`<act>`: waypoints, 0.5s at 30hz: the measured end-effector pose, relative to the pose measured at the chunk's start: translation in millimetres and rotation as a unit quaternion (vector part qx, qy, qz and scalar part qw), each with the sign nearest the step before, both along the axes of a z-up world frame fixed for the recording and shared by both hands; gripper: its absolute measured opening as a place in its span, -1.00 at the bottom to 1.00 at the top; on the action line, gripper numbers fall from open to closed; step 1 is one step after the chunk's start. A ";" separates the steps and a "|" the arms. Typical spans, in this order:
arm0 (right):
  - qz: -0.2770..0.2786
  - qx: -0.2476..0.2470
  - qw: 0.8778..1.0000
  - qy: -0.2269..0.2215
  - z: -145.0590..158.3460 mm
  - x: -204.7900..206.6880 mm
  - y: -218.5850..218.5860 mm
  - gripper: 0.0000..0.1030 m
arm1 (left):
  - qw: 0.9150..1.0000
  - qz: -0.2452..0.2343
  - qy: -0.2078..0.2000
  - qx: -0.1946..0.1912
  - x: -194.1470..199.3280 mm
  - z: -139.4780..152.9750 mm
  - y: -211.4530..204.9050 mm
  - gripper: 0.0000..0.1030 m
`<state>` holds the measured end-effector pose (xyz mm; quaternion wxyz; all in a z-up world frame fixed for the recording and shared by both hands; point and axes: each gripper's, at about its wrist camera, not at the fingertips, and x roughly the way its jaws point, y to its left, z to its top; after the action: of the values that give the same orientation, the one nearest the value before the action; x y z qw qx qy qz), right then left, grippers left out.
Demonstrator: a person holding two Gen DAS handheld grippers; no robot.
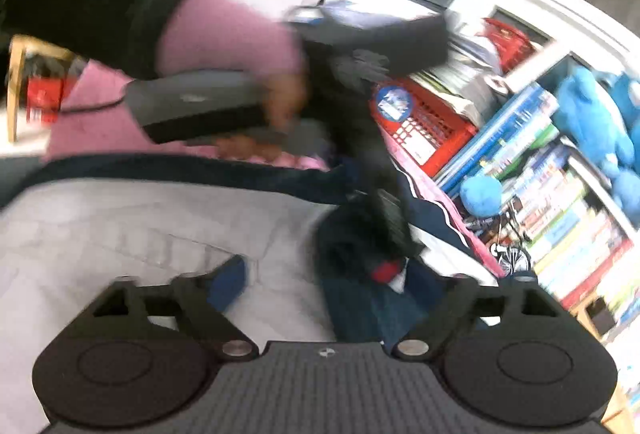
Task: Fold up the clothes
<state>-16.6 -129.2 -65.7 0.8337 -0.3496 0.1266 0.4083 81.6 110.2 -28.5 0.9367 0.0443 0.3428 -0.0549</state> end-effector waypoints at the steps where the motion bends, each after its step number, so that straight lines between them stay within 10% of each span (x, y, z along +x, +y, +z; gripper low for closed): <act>1: -0.004 0.014 1.000 0.019 4.2 1.9 -6.7 0.81 | 1.000 0.007 -0.003 -0.001 -7.0 1.1 4.6 0.84; 10: -0.142 0.194 0.952 0.191 39.1 68.2 -51.9 0.75 | 0.987 0.088 -0.064 -0.118 -75.6 13.2 67.7 0.82; 15: -0.141 0.150 0.967 0.150 25.1 84.7 10.0 0.58 | 0.957 0.125 -0.082 -0.249 -113.2 17.6 109.1 0.82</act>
<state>68.1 -119.2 -40.5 0.8970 -0.1337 0.2358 0.3491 -31.6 219.3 -10.9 0.9422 -0.2296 0.2432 -0.0176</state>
